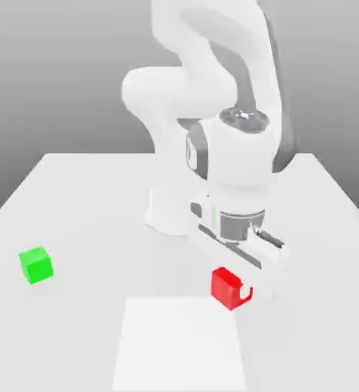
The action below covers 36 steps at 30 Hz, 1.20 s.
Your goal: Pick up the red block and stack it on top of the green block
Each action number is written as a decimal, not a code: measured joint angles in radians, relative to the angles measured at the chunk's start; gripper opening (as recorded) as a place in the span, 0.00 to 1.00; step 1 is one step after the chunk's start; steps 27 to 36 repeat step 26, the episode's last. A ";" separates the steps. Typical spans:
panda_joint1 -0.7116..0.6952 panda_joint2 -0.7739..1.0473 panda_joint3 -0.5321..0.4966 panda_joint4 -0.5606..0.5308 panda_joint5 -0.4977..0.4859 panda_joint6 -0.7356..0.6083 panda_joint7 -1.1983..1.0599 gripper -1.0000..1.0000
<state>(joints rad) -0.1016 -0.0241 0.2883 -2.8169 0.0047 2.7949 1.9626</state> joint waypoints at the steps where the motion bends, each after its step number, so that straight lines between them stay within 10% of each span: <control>1: -0.069 -0.008 -0.033 -0.001 -0.004 -0.007 0.018 0.00; 16: -0.669 -0.117 -0.434 -0.004 -0.057 -0.111 0.353 0.00; 22: -0.696 0.070 -0.441 0.004 0.022 0.066 0.312 0.00; 23: -0.698 0.098 -0.435 0.005 0.038 0.092 0.301 1.00; 36: -0.698 0.098 -0.435 0.005 0.038 0.092 0.301 1.00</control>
